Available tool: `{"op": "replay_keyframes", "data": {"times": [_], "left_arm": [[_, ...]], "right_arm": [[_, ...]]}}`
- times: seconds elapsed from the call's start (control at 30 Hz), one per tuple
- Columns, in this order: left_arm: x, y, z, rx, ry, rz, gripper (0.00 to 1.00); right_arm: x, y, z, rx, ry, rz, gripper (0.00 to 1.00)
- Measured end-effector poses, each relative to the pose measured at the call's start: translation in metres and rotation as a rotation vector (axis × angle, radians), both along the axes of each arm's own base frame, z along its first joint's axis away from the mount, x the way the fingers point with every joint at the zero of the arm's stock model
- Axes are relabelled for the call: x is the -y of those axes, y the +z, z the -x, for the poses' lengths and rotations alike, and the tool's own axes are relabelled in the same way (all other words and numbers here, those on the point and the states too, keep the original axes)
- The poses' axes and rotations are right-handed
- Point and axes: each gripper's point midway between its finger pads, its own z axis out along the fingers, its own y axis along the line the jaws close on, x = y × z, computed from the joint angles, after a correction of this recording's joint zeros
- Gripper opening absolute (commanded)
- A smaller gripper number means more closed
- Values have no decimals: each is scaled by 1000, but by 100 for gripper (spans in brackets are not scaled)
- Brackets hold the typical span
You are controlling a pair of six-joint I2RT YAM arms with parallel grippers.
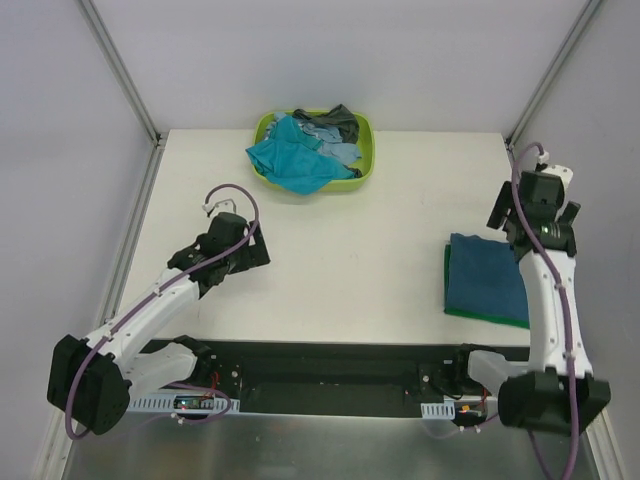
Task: Fold and stack the t-shirts
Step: Put the neatly folded tshirt into the corner of the board with the right arm
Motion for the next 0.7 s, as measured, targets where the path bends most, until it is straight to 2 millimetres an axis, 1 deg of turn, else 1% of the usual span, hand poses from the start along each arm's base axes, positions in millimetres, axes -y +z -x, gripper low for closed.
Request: {"op": "replay_keyframes", "data": {"times": [0.07, 0.1, 0.13, 0.2, 0.27, 0.33, 0.4, 0.43, 0.5, 0.53, 0.6, 0.7], "left_arm": [[0, 3, 1, 10, 0, 6, 99], [0, 5, 1, 19, 0, 10, 99], [-1, 7, 1, 29, 0, 15, 99], [-1, 11, 4, 45, -5, 27, 99], [2, 15, 7, 72, -23, 56, 99], [6, 20, 10, 102, -46, 90, 99], [10, 26, 12, 139, -73, 123, 99], [13, 28, 14, 155, -92, 142, 99], [18, 33, 15, 180, -114, 168, 99], [19, 35, 15, 190, -122, 177, 99], [22, 38, 16, 204, -136, 195, 99], [23, 38, 18, 221, -144, 211, 99]], "right_arm": [[-22, 17, -1, 181, 75, -90, 96], [-35, 22, -1, 258, 125, -141, 96], [-48, 22, -2, 307, 180, -190, 96], [-86, 17, -3, 393, 340, -329, 96], [-128, 3, -6, 426, 503, -484, 96], [-162, -19, -3, 394, 620, -605, 96], [-199, -50, 10, 308, 732, -714, 96], [-215, -61, 17, 274, 780, -759, 96], [-236, -74, 29, 242, 845, -827, 96], [-242, -77, 32, 239, 861, -853, 96], [-247, -80, 34, 250, 871, -879, 96], [-250, -77, 33, 308, 908, -876, 96]]}}
